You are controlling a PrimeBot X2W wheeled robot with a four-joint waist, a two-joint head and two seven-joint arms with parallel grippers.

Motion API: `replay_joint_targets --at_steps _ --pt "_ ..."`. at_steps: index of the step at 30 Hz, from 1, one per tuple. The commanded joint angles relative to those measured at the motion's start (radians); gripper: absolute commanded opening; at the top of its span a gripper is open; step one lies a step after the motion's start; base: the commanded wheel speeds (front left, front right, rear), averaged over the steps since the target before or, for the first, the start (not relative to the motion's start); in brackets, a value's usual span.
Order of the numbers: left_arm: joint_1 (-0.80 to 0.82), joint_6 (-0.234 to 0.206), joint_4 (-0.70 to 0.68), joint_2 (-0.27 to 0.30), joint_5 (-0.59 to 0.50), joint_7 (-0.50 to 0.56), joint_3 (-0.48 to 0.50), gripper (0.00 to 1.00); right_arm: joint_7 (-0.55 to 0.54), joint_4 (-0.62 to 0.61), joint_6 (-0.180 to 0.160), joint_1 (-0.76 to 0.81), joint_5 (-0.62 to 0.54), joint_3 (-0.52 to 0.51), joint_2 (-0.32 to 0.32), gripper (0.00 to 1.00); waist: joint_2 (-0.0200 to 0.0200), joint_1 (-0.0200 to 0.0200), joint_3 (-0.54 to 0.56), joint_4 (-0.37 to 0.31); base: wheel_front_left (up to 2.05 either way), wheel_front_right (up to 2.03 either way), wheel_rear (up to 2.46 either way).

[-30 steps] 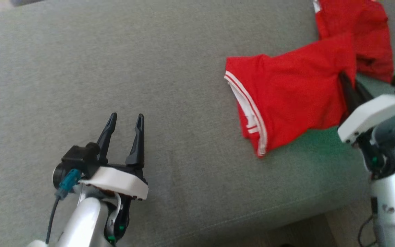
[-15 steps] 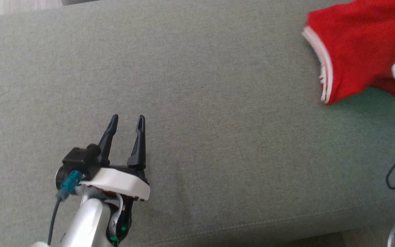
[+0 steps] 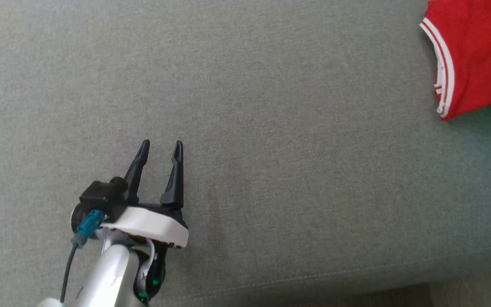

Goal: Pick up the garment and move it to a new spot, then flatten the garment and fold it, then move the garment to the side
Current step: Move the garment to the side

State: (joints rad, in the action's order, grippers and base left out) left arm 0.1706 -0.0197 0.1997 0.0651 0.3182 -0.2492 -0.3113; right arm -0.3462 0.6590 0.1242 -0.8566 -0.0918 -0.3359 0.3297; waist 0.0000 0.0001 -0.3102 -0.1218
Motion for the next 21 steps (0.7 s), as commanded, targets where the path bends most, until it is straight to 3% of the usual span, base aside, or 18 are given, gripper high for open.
replay_joint_targets --at_steps 1,2,4,5,13,21 --pt "0.039 0.002 -0.024 0.005 -0.007 -0.012 0.024 1.0 0.028 -0.006 0.007 -0.044 -0.041 0.009 0.038 0.0 0.0 -0.0001 -0.012 0.008 0.0 0.0 0.0" --pt "0.041 0.002 -0.022 0.006 -0.007 -0.012 0.024 1.0 0.037 0.006 0.007 -0.049 -0.06 0.006 0.043 0.06 0.0 -0.0001 -0.015 0.01 0.0 0.0 0.0" --pt "0.043 0.002 -0.019 0.007 -0.008 -0.012 0.025 1.0 0.054 0.026 0.007 -0.058 -0.103 -0.006 0.05 0.47 0.0 -0.0001 -0.02 0.014 0.0 0.0 0.0" --pt "0.044 0.002 -0.018 0.007 -0.008 -0.012 0.026 1.0 0.068 0.031 0.007 -0.062 -0.123 -0.016 0.053 0.98 0.0 -0.0001 -0.022 0.015 0.0 0.0 0.0" --pt "0.046 0.002 -0.013 0.008 -0.006 -0.012 0.032 1.0 0.156 0.059 0.007 -0.089 -0.218 -0.068 0.026 1.0 0.0 -0.0001 -0.017 0.012 0.0 0.0 0.0" --pt "0.039 0.001 -0.008 0.008 -0.001 -0.013 0.04 1.0 0.259 0.09 0.007 -0.103 -0.209 -0.026 -0.031 1.0 0.0 -0.0001 0.028 0.003 0.0 0.0 0.0"
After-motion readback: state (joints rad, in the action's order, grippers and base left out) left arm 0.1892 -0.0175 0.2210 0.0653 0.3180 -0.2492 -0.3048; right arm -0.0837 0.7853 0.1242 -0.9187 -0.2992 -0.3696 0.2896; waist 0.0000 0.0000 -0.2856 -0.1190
